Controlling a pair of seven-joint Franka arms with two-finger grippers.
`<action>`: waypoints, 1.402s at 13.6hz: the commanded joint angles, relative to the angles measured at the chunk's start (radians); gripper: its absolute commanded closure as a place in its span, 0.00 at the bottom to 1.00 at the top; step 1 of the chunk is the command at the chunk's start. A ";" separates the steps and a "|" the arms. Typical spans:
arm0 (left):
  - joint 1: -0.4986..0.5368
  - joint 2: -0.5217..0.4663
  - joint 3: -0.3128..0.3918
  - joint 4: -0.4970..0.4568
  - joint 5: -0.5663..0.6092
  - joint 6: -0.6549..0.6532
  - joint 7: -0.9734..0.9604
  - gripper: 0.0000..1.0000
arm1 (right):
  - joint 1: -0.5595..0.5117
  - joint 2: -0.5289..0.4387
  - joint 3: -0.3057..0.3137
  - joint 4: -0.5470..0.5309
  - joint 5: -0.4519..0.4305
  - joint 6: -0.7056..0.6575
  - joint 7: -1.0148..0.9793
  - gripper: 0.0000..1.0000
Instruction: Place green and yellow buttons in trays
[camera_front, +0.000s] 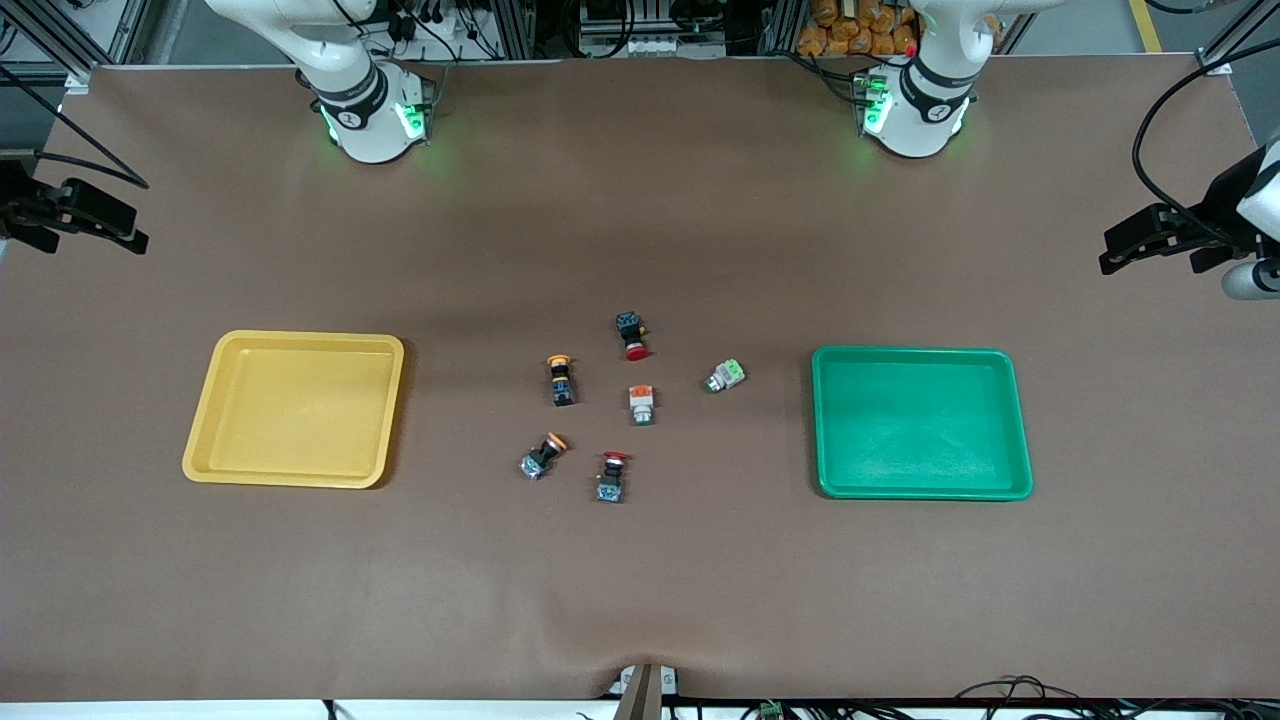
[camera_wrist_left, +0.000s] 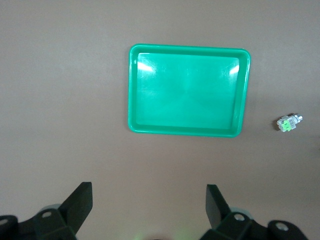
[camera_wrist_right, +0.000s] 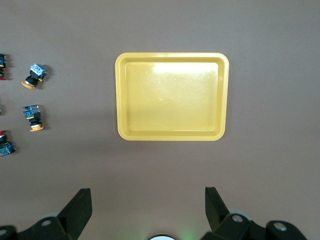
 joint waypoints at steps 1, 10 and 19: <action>0.002 0.010 -0.003 0.021 -0.015 -0.020 -0.011 0.00 | 0.004 0.007 0.000 0.022 -0.003 -0.016 -0.008 0.00; -0.018 0.102 -0.073 0.009 -0.030 -0.020 -0.055 0.00 | 0.093 0.095 0.000 0.022 0.015 0.007 0.004 0.00; -0.203 0.311 -0.124 0.010 -0.090 0.178 -0.282 0.00 | 0.171 0.342 0.000 0.015 0.175 0.255 0.006 0.00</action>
